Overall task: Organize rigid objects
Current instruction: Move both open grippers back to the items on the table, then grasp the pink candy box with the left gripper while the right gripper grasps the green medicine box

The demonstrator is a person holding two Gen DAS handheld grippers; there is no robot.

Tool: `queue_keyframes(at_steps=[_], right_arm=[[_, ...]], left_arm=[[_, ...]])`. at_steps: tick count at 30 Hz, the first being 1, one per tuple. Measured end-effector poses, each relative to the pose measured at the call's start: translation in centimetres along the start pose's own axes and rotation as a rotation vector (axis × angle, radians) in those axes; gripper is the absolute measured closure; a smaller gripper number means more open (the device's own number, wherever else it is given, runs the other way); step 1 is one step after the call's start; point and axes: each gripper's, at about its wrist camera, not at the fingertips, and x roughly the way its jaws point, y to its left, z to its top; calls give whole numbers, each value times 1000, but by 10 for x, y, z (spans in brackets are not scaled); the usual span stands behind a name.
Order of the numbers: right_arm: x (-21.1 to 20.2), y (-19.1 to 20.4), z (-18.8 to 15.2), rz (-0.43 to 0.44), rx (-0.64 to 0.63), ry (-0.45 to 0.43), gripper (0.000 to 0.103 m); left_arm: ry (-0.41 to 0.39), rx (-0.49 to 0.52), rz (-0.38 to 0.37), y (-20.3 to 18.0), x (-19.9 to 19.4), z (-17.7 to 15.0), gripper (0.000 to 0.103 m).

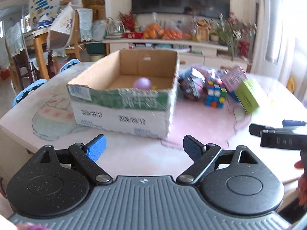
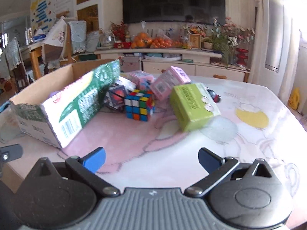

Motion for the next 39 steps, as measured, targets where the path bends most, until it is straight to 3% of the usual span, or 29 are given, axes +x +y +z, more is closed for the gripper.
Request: queue_keyframes(at_steps=[6,13,22,33,39], right_arm=[[-3,-30,-11,-9,40,46,1],[-6,-59,-10,16,127,-21,1],[-1,-64,2,47,59,-136,1],[29,-87,13,29,68,-132,1],[51,-91,21,30,-9,-139,1]], left_arm=[[-1,64,-50,-13,-12,-7,0],[-28,130,-66,-29,-18,-7,0],[-43,159,-74,-41,-13,-2,0],[-89,213,-131,-59,5,8,0],[-103,203,-224,-76,32,31,0]])
